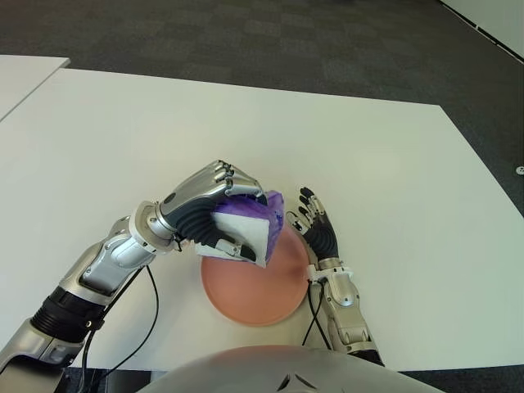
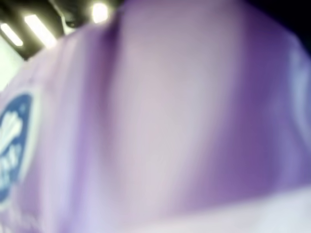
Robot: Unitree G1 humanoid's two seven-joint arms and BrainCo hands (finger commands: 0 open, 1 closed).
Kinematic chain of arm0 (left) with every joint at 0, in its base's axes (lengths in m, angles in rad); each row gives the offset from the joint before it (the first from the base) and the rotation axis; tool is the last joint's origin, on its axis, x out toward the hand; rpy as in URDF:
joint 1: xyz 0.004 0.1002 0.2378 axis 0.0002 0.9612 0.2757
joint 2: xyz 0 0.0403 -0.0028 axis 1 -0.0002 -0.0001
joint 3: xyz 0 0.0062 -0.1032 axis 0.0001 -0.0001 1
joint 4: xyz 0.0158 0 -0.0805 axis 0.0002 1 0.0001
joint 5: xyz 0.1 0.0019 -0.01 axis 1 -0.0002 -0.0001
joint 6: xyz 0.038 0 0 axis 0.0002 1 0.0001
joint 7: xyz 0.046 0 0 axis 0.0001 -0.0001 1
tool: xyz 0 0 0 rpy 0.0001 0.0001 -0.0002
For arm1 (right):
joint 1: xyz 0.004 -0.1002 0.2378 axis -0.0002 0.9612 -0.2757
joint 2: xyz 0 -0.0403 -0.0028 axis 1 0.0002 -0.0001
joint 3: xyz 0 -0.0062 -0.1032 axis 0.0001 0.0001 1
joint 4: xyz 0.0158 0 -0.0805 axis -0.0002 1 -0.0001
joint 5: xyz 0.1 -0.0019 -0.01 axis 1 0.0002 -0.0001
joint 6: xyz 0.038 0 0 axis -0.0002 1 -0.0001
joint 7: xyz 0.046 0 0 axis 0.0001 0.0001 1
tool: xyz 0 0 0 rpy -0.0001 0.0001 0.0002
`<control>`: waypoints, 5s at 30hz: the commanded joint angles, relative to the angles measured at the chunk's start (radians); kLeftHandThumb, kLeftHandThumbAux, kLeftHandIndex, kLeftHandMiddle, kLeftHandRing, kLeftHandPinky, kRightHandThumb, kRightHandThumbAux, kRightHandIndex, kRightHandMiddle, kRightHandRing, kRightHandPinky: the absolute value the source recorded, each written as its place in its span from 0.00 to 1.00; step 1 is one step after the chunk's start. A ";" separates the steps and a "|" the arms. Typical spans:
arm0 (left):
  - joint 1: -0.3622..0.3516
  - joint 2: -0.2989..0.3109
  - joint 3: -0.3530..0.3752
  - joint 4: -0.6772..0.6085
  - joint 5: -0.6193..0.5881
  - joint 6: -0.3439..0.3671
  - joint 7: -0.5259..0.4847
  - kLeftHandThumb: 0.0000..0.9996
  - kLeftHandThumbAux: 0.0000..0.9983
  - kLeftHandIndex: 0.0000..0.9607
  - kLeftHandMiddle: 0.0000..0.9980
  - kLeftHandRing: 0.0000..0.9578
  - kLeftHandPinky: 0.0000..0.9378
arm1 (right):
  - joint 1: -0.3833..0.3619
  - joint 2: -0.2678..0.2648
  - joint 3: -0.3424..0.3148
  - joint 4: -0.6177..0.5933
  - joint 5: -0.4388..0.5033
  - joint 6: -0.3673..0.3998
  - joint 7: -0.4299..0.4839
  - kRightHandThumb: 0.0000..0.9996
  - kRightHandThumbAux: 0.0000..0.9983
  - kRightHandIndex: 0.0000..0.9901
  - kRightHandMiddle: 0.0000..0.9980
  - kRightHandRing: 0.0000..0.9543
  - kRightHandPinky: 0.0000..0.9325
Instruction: Put the tissue paper into the plate.
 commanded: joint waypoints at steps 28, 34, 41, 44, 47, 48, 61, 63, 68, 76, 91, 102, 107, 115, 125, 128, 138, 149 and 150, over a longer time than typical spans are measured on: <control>0.058 -0.006 0.005 0.128 0.443 0.153 0.010 0.75 0.70 0.46 0.83 0.87 0.86 | 0.064 -0.003 0.007 0.080 0.001 0.082 0.008 0.00 0.63 0.00 0.00 0.00 0.00; 0.051 0.001 0.000 0.144 0.463 0.135 0.033 0.75 0.70 0.46 0.83 0.87 0.85 | 0.062 -0.004 0.009 0.085 -0.003 0.075 0.009 0.00 0.62 0.00 0.00 0.00 0.00; 0.045 0.008 -0.004 0.159 0.462 0.121 0.031 0.75 0.70 0.46 0.83 0.87 0.86 | 0.059 -0.001 0.008 0.088 -0.002 0.074 0.005 0.00 0.61 0.00 0.00 0.00 0.00; 0.044 0.006 -0.002 0.167 0.458 0.117 0.036 0.75 0.70 0.46 0.83 0.87 0.85 | 0.054 0.005 0.004 0.094 0.001 0.080 -0.001 0.00 0.62 0.00 0.00 0.00 0.00; 0.045 0.006 0.002 0.163 0.448 0.115 0.033 0.75 0.70 0.46 0.83 0.87 0.85 | 0.052 0.007 0.003 0.096 0.001 0.083 -0.002 0.00 0.63 0.00 0.00 0.00 0.00; 0.045 0.006 0.003 0.162 0.447 0.115 0.032 0.75 0.70 0.46 0.83 0.87 0.85 | 0.052 0.007 0.002 0.096 0.001 0.084 -0.003 0.00 0.63 0.00 0.00 0.00 0.00; 0.035 -0.009 0.007 0.198 0.390 0.016 0.074 0.75 0.70 0.46 0.84 0.88 0.88 | 0.051 0.010 0.003 0.097 0.006 0.093 0.006 0.00 0.64 0.00 0.00 0.00 0.00; 0.036 -0.012 0.008 0.202 0.375 0.009 0.071 0.75 0.70 0.46 0.84 0.88 0.88 | 0.050 0.010 0.003 0.099 0.006 0.093 0.006 0.00 0.64 0.00 0.00 0.00 0.00; 0.048 -0.018 0.020 0.196 0.317 0.000 0.061 0.75 0.70 0.46 0.84 0.88 0.88 | 0.054 0.010 0.005 0.095 0.004 0.095 0.005 0.00 0.64 0.00 0.00 0.00 0.00; 0.095 -0.107 0.059 0.179 0.193 -0.071 0.133 0.75 0.70 0.46 0.85 0.88 0.89 | 0.060 0.012 0.007 0.084 0.006 0.109 0.008 0.00 0.64 0.00 0.00 0.00 0.00; 0.061 -0.171 0.075 0.267 0.247 -0.193 0.171 0.75 0.70 0.46 0.84 0.88 0.87 | 0.063 0.023 0.004 0.097 0.019 0.076 0.013 0.00 0.67 0.00 0.01 0.00 0.00; 0.029 -0.235 0.080 0.399 0.335 -0.251 0.261 0.75 0.70 0.46 0.84 0.88 0.88 | 0.058 0.021 0.002 0.105 0.013 0.072 0.013 0.00 0.64 0.00 0.01 0.00 0.00; 0.018 -0.242 0.078 0.426 0.343 -0.263 0.275 0.75 0.70 0.46 0.84 0.88 0.88 | 0.058 0.019 0.003 0.104 0.010 0.077 0.014 0.00 0.63 0.00 0.00 0.00 0.00; -0.015 -0.245 0.065 0.488 0.402 -0.261 0.299 0.75 0.70 0.46 0.84 0.88 0.89 | 0.064 0.018 0.001 0.100 0.016 0.076 0.017 0.00 0.65 0.00 0.00 0.00 0.00; -0.055 -0.228 0.032 0.577 0.664 -0.201 0.575 0.75 0.70 0.46 0.84 0.88 0.87 | 0.067 0.019 0.000 0.101 0.017 0.071 0.018 0.00 0.67 0.00 0.01 0.00 0.00; -0.059 -0.222 0.013 0.584 0.710 -0.176 0.646 0.75 0.70 0.46 0.84 0.87 0.86 | 0.067 0.020 -0.001 0.103 0.017 0.068 0.018 0.00 0.68 0.00 0.01 0.00 0.00; -0.058 -0.197 -0.088 0.603 0.808 -0.109 0.826 0.73 0.70 0.46 0.78 0.82 0.78 | 0.068 0.027 -0.004 0.105 0.026 0.066 0.019 0.00 0.71 0.00 0.02 0.00 0.00; 0.003 -0.047 -0.115 0.431 0.611 -0.093 0.500 0.23 0.52 0.13 0.16 0.14 0.13 | 0.075 0.027 -0.001 0.094 0.026 0.073 0.016 0.00 0.72 0.00 0.02 0.00 0.02; 0.013 -0.034 -0.113 0.405 0.600 -0.080 0.466 0.19 0.49 0.09 0.10 0.09 0.08 | 0.074 0.028 -0.002 0.095 0.026 0.072 0.015 0.00 0.72 0.00 0.02 0.00 0.02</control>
